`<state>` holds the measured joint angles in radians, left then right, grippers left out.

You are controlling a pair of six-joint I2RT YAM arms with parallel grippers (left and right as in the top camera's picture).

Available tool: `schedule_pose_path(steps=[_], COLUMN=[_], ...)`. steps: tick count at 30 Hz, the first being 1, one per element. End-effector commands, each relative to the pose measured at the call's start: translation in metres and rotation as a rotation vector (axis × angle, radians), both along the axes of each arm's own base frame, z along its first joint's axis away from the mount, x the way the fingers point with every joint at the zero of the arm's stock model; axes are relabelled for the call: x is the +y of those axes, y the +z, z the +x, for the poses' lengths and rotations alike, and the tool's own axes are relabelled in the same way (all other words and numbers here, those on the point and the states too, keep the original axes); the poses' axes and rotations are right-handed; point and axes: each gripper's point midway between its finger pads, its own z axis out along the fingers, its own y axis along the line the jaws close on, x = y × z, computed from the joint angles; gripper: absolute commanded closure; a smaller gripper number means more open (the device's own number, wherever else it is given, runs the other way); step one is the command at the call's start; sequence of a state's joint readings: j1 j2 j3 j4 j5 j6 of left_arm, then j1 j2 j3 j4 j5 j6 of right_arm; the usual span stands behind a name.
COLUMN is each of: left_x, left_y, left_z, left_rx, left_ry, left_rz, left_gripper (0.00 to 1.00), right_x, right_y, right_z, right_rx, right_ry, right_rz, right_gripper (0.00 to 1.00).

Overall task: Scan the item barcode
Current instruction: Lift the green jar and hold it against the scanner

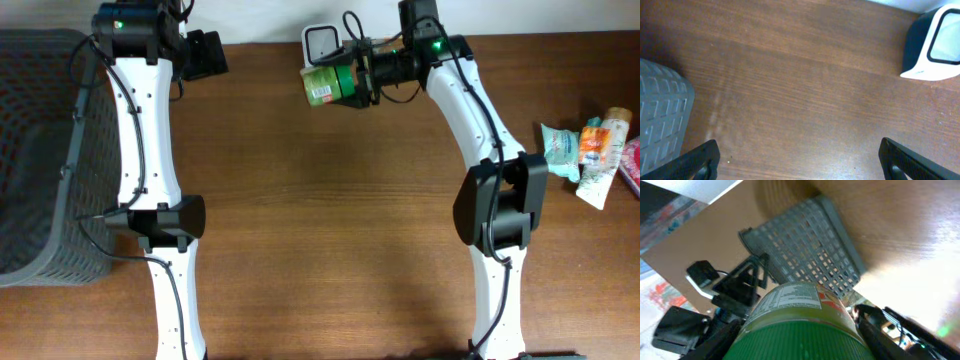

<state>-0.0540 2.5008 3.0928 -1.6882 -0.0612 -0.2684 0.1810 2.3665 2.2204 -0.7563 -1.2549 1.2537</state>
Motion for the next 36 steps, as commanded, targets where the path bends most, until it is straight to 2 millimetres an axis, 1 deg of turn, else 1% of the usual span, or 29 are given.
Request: schedule_pose_path(steps=[1,28,32,36], left_x=[0.001,0.0,0.001,0.001], left_y=[0.002,0.002,0.002,0.002], left_z=[-0.001,-0.001,-0.001,-0.001], left_rx=[-0.003,-0.003,-0.003,-0.003], left_ry=[-0.008,-0.011,-0.008,-0.009], left_rz=[0.015,0.015,0.015,0.016], left_gripper=[0.01,0.01,0.01,0.01], right_x=[0.008,0.008,0.006,-0.001], right_y=[0.034,0.03,0.023,0.006], right_z=[-0.007,-0.004,0.003,0.021], right_rx=[0.036,0.013,-0.018,-0.149], right_ry=[0.007,-0.011,-0.043,-0.11], right_rz=[0.042,0.018,-0.021,-0.14], right_gripper=[0.42,0.42,0.44,0.46])
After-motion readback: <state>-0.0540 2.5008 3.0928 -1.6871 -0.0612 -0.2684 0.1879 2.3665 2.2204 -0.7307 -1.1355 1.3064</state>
